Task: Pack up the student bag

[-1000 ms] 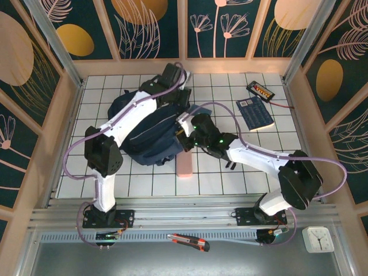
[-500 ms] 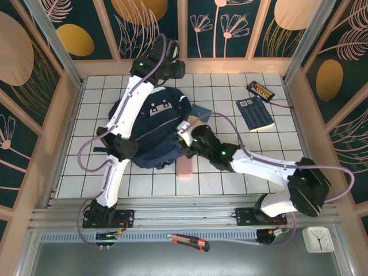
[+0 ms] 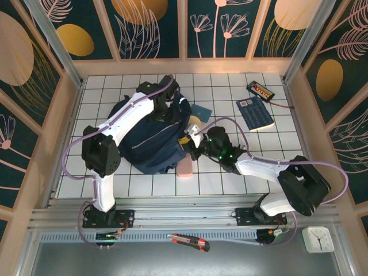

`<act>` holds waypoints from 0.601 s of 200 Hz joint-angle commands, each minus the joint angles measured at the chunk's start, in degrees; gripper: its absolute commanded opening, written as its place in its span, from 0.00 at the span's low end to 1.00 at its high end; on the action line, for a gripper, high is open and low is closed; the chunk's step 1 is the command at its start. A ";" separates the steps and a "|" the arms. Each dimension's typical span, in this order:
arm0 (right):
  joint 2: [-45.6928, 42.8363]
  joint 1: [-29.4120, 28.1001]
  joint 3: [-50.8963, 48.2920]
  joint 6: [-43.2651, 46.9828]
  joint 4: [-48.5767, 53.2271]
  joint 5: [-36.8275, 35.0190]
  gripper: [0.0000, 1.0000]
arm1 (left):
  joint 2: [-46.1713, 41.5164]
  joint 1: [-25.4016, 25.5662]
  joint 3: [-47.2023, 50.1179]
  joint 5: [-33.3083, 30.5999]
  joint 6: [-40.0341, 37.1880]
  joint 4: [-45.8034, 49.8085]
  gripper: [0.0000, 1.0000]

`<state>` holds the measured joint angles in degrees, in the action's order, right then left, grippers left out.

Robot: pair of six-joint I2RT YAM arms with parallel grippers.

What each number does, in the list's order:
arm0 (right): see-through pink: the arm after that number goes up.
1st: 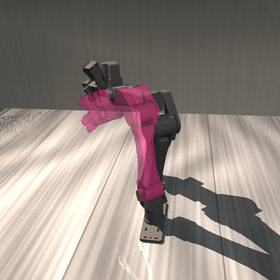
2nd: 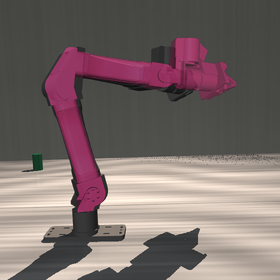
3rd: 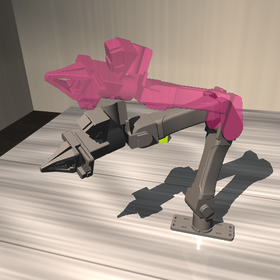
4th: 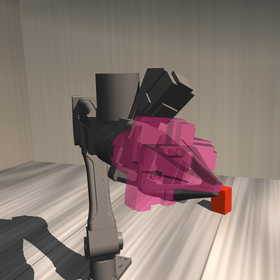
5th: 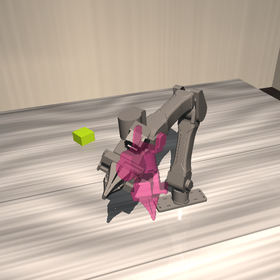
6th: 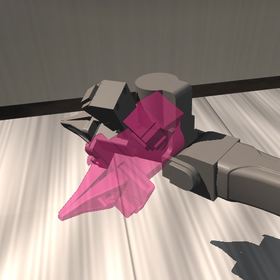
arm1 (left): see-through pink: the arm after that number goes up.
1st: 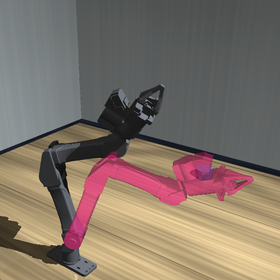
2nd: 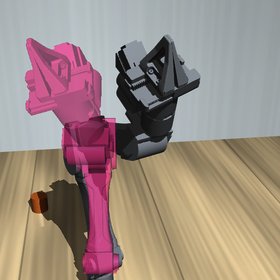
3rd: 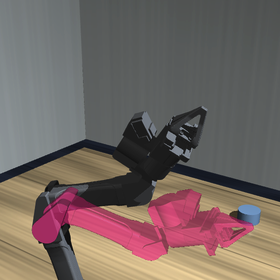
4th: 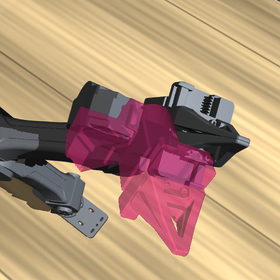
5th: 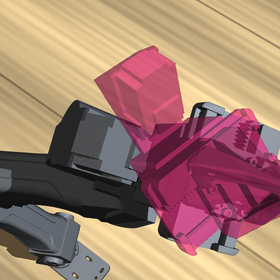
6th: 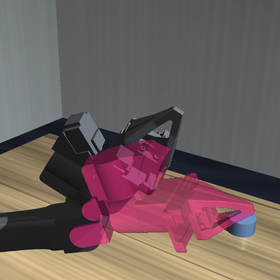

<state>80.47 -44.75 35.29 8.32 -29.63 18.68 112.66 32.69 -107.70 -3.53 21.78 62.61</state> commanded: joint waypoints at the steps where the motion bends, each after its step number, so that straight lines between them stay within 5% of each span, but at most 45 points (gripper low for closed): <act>1: 0.86 -1.09 2.29 -0.56 -6.58 3.23 0.00 | -1.33 0.29 -3.17 4.18 0.17 -3.79 0.59; 19: 1.58 -1.82 2.94 -0.32 -5.77 2.62 0.00 | -0.15 0.28 -5.49 7.12 -0.20 -3.14 0.67; 120: 1.94 -2.45 4.79 0.69 -2.55 1.45 0.00 | 4.98 5.38 -3.95 8.07 -5.49 -0.30 0.65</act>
<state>83.20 -46.74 37.52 8.29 -29.32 19.62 117.34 37.47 -112.86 4.05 18.09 60.27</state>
